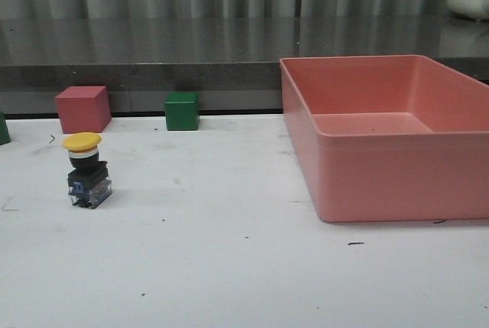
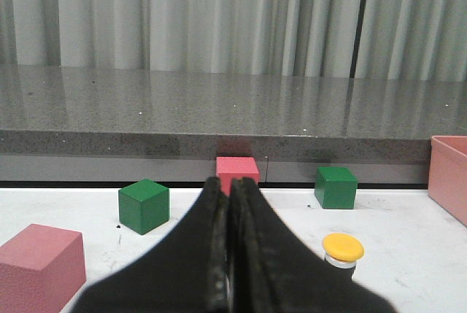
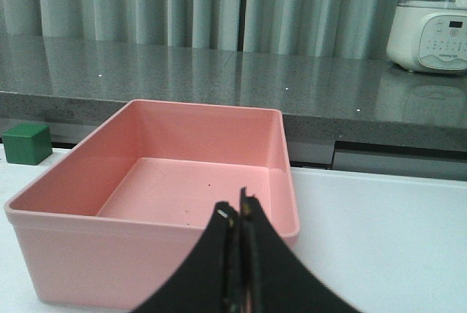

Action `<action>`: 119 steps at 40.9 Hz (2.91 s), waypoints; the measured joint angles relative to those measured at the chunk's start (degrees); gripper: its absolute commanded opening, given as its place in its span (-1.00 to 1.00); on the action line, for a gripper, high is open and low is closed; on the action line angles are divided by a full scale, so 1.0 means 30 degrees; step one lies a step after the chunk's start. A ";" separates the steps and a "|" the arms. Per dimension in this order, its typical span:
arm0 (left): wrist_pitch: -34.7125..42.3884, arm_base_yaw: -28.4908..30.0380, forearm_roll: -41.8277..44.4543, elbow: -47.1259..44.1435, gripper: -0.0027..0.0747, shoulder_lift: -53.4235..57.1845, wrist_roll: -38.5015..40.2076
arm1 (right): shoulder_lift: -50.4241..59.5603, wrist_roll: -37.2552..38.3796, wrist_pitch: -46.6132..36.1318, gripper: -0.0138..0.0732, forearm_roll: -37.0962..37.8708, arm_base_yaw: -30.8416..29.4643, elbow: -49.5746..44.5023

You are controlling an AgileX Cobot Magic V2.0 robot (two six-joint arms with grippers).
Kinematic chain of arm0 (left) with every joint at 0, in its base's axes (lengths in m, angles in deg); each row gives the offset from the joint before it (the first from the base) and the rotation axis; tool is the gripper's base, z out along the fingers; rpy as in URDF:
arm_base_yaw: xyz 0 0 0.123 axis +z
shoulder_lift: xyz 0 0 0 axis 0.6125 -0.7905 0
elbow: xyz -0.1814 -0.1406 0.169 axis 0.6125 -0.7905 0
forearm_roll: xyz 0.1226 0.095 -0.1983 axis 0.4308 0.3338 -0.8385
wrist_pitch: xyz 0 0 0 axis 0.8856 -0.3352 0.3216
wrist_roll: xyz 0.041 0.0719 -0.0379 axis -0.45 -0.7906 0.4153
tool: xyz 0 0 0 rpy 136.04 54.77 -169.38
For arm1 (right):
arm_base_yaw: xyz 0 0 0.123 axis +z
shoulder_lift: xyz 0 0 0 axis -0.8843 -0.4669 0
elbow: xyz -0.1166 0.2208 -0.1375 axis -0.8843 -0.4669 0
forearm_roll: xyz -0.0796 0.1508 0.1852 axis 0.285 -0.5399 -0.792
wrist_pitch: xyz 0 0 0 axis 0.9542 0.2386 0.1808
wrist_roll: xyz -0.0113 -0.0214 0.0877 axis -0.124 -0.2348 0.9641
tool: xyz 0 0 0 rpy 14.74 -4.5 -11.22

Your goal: Place and stand button with both arms

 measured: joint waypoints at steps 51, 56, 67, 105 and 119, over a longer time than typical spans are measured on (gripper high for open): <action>0.0000 0.0036 0.0000 0.0000 -0.98 0.0000 0.0000 | 0.0000 -0.1281 0.0000 -0.95 -0.1671 0.0000 0.0000; 0.0000 0.0344 0.0000 0.0000 -0.98 0.0000 0.0000 | 0.0000 -0.1281 0.0000 -0.95 -0.1671 0.0000 0.0000; 0.0000 0.0393 -0.0032 0.0000 -0.98 0.0000 0.0000 | 0.0000 -0.1281 0.0000 -0.95 -0.1671 0.0000 0.0000; 0.0000 0.0393 -0.0135 0.0000 -0.98 0.0000 0.0000 | 0.0000 -0.1281 -0.0035 -0.95 -0.1671 -0.0306 0.0000; 0.0000 0.0393 -0.0135 0.0000 -0.98 0.0000 0.0000 | 0.0000 -0.1281 -0.0035 -0.95 -0.1671 -0.0516 0.0000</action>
